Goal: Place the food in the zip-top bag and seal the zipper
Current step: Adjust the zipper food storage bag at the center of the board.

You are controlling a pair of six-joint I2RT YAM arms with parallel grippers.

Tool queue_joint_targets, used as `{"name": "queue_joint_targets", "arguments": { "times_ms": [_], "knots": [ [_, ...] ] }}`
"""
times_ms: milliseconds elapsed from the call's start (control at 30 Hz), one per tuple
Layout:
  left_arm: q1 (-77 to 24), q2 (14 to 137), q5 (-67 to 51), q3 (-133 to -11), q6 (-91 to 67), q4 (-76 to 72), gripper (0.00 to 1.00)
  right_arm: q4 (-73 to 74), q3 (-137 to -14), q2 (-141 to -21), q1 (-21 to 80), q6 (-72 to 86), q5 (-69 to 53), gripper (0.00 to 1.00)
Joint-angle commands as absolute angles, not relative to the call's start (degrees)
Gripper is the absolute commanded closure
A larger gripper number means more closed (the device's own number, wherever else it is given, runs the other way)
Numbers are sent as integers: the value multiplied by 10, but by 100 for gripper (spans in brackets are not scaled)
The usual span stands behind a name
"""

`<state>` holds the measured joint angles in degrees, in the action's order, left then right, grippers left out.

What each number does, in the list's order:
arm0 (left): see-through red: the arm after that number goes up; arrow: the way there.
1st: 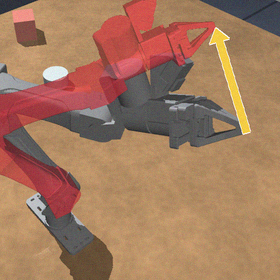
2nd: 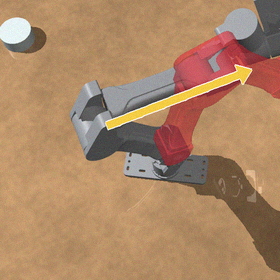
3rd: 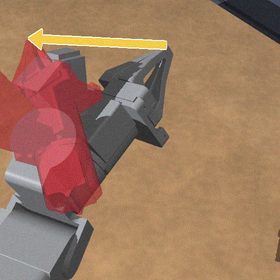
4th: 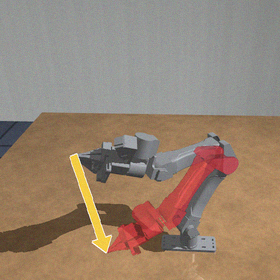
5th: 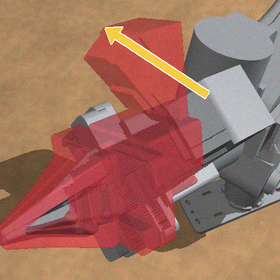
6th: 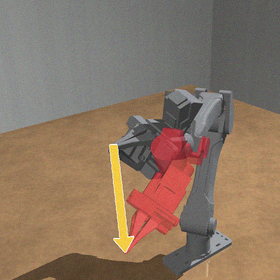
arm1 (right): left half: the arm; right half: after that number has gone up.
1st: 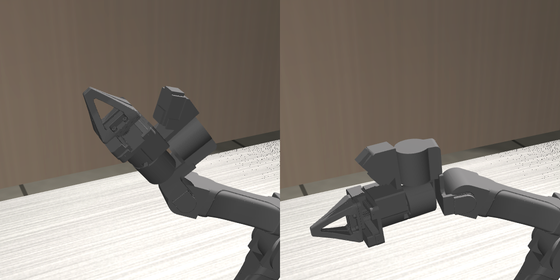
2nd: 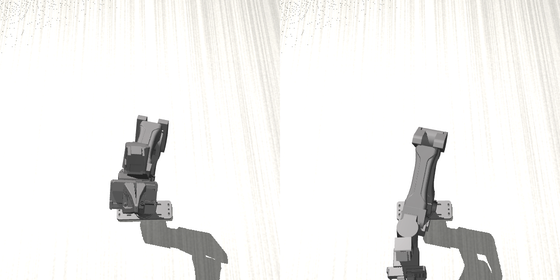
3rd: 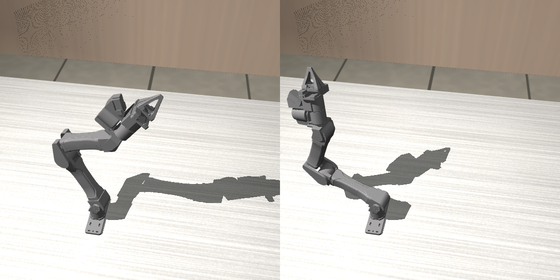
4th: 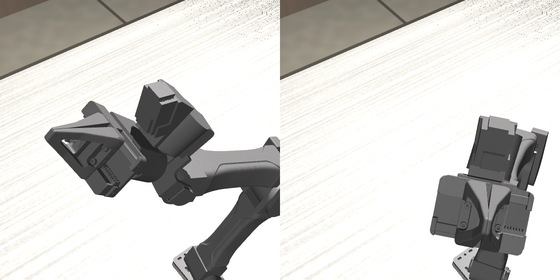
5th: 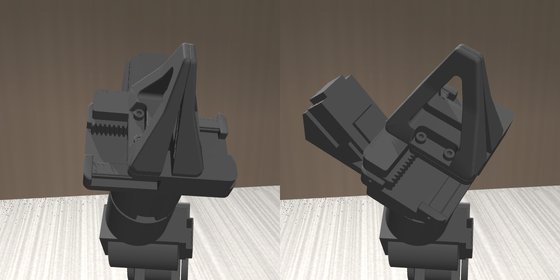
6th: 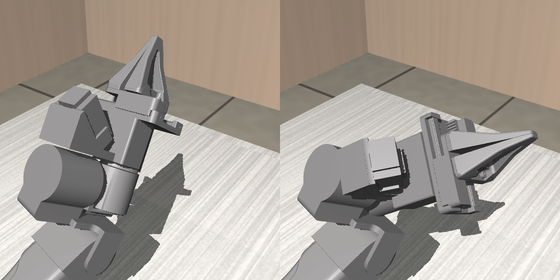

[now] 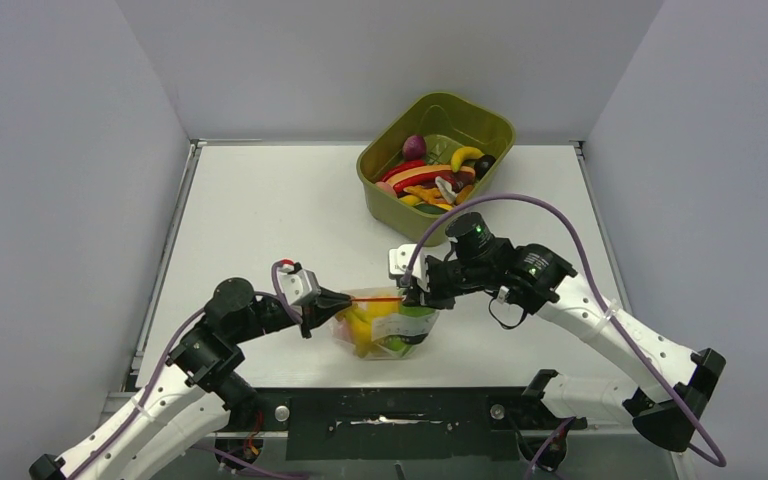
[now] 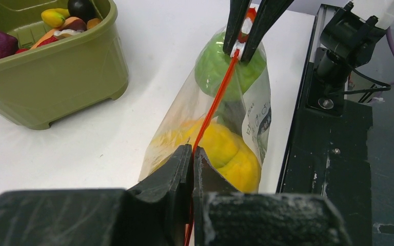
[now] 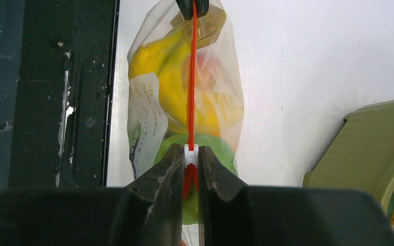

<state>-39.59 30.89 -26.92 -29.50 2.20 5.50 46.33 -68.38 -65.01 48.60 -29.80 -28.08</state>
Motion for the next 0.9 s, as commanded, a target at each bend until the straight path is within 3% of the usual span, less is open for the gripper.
{"name": "queue_joint_targets", "arguments": {
  "times_ms": [0,267,333,400,600,867],
  "knots": [
    [-364,289,-211,-287,35,71,100,607,-695,-612,449,-328,-213,100],
    [-362,291,-251,-292,34,31,100,607,-762,-654,447,-306,-262,100],
    [-362,298,-308,-310,36,18,78,605,-791,-673,450,-307,-285,100],
    [-362,316,-331,-337,36,12,65,609,-814,-693,457,-312,-286,100],
    [-363,391,-389,-388,62,13,53,610,-833,-732,468,-329,-281,100],
    [-365,472,-470,-379,73,-33,50,577,-845,-757,473,-326,-302,100]
  ]
}}
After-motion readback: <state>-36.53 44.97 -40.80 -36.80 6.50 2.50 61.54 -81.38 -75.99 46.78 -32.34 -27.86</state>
